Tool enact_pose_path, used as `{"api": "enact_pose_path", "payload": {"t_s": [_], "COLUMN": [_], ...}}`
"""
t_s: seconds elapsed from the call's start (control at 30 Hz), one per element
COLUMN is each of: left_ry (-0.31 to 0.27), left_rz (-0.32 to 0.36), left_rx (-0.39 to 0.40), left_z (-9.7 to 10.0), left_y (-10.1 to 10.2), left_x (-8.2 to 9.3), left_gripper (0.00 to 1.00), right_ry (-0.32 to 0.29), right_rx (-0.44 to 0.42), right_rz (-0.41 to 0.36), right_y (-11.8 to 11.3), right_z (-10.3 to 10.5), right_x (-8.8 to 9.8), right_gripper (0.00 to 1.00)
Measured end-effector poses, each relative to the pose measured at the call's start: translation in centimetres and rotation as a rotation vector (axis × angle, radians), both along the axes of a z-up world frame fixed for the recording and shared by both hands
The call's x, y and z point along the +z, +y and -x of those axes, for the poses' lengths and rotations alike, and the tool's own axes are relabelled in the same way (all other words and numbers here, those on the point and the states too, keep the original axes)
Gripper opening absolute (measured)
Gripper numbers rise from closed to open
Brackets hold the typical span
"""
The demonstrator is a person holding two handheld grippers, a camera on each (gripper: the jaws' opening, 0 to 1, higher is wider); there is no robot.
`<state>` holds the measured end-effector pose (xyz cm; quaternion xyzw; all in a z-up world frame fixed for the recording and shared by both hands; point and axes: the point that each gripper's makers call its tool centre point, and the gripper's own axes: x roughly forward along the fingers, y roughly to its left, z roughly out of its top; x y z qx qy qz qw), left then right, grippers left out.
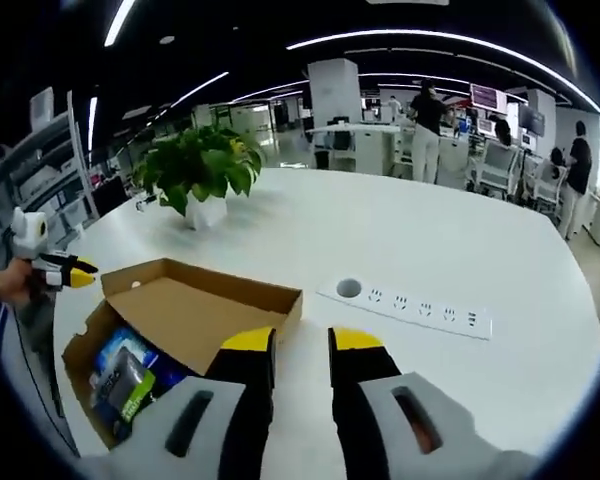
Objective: Operate the shoe box by opening the lid, removing the specified soft item, and placing it in the target area until the item is outside and the box remains undamaged.
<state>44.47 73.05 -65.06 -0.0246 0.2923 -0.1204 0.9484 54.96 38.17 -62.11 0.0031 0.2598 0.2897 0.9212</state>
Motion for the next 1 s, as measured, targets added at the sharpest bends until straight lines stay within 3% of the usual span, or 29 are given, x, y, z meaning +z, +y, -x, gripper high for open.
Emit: {"api": "enact_pose_path", "payload": {"t_s": [0.13,0.2,0.33,0.37,0.47,0.8,1.0], "left_ry": [-0.030,-0.027,-0.023,-0.019,-0.002,0.090,0.202], "left_rz": [0.034,0.057,0.087,0.075,0.090,0.099,0.133], "left_rx": [-0.028,-0.073,-0.121,-0.129,-0.149,-0.259,-0.295], "left_z": [1.6,2.3,3.3,3.9,4.3,5.5,6.2], "left_y": [-1.4,-3.2,-5.0,-6.5,-7.0,-10.7,-13.3], "left_x": [1.9,2.6,2.7,2.8,2.6,0.9,-1.7], "left_gripper": [0.23,0.24,0.26,0.26,0.26,0.26,0.26], "right_ry": [-0.018,-0.019,-0.032,-0.033,-0.035,-0.037,-0.036], "right_rx": [-0.003,0.000,0.022,0.026,0.029,0.057,0.068], "right_rz": [-0.039,-0.040,-0.046,-0.050,-0.053,-0.056,-0.045], "right_y": [-0.7,-0.8,-0.6,-0.5,-0.6,-0.4,-0.7], "right_z": [1.5,2.1,3.5,3.6,4.0,5.7,6.3], "right_x": [1.3,1.5,2.0,2.1,2.1,2.2,1.8], "right_gripper": [0.21,0.22,0.23,0.23,0.24,0.25,0.25]}}
